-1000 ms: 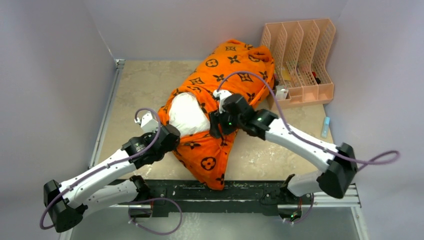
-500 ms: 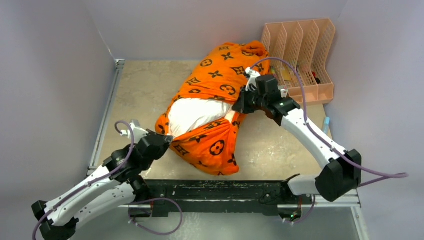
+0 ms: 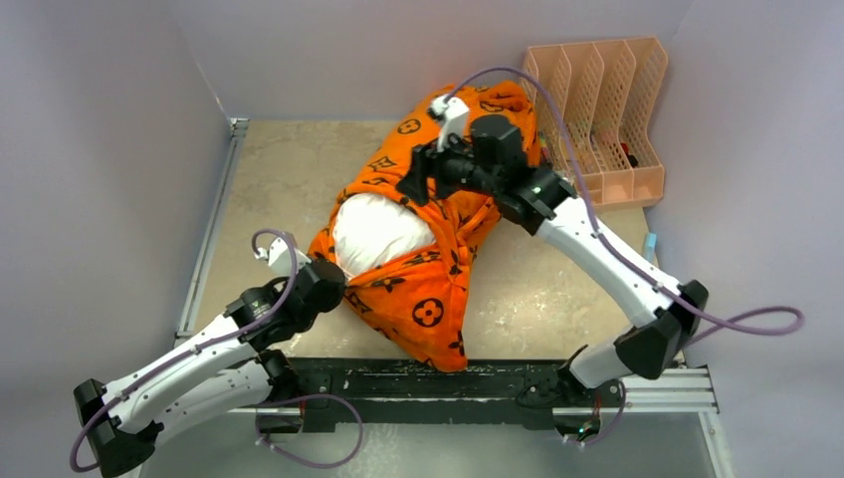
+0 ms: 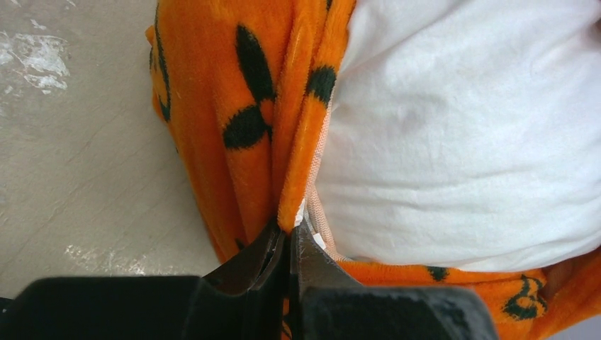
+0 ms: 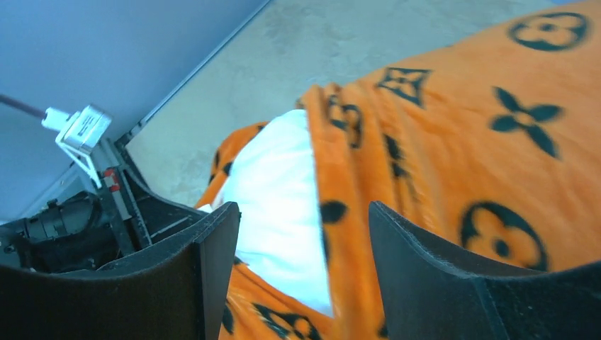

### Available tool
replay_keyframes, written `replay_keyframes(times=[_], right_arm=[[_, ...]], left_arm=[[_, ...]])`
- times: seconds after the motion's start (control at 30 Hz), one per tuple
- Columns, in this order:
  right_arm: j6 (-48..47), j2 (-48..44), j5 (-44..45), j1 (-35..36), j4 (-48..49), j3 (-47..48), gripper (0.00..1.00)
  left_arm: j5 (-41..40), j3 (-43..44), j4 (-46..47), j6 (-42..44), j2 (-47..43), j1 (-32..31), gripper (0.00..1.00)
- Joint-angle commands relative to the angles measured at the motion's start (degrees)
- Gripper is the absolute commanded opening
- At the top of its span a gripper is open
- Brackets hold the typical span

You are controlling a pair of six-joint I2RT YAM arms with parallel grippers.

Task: Remove the pillowcase from the pillow
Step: Remove the pillow from the pillowcase.

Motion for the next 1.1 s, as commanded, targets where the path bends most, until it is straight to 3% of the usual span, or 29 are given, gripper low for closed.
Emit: replay_keyframes(times=[0.0, 0.1, 0.17, 0.27, 0.33, 0.4, 0.43, 0.5, 0.67, 0.7, 0.8, 0.83, 0.87, 1.07], right_arm=[[-3.6, 6.3, 0.6, 6.4, -2.9, 3.9, 0.7], [-3.6, 9.5, -2.5, 11.4, -2.0, 5.2, 0.72], [-3.3, 11.5, 0.3, 13.9, -1.2, 4.5, 0.75], [1.8, 14.1, 16.9, 14.4, -4.9, 3.0, 0.79], [-2.4, 15.5, 26.4, 14.6, -7.0, 3.6, 0.85], [-8.7, 17.5, 25.3, 14.7, -9.2, 3.1, 0.92], [-9.8, 21.1, 26.3, 14.8, -14.7, 4.5, 0.93], [-7.2, 26.6, 30.0, 14.8, -22.4, 6.2, 0.95], [-5.5, 33.1, 27.4, 14.0, -15.1, -4.4, 0.97], [-4.1, 34.6, 27.1, 13.9, -14.6, -4.4, 0.93], [-0.6, 35.9, 26.3, 13.1, -13.1, -3.0, 0.33], [0.1, 35.0, 26.1, 12.7, -12.4, -2.4, 0.09], [1.1, 33.7, 26.9, 12.3, -12.2, -1.4, 0.0], [2.5, 18.8, 23.1, 5.9, -7.1, 7.1, 0.0]], left_arm=[[-1.3, -0.1, -5.4, 2.8, -2.0, 0.5, 0.0], [-1.6, 0.1, -6.0, 2.9, -2.8, 0.6, 0.0], [-1.6, 0.3, -6.2, 3.0, -3.0, 0.5, 0.0], [-1.6, 0.4, -6.1, 2.6, -3.2, 0.5, 0.0], [-0.6, -0.1, -5.0, 2.9, -3.4, 0.5, 0.0], [-0.2, -0.6, -4.7, 2.8, -3.5, 0.6, 0.0], [-0.3, -0.9, -4.3, 2.8, -3.5, 0.5, 0.0], [-0.2, -1.0, -3.4, 2.8, -3.5, 0.5, 0.0], [1.4, -3.2, -0.3, 2.8, -3.4, 0.6, 0.0], [1.7, -3.6, -0.1, 2.7, -3.1, 0.6, 0.0], [1.9, -3.9, 0.0, 2.8, -2.5, 0.5, 0.0], [1.7, -3.9, -0.2, 2.8, -2.4, 0.6, 0.0], [1.4, -3.9, -0.5, 2.8, -2.2, 0.6, 0.0], [2.3, -6.6, 0.5, 2.1, -1.7, 0.5, 0.0]])
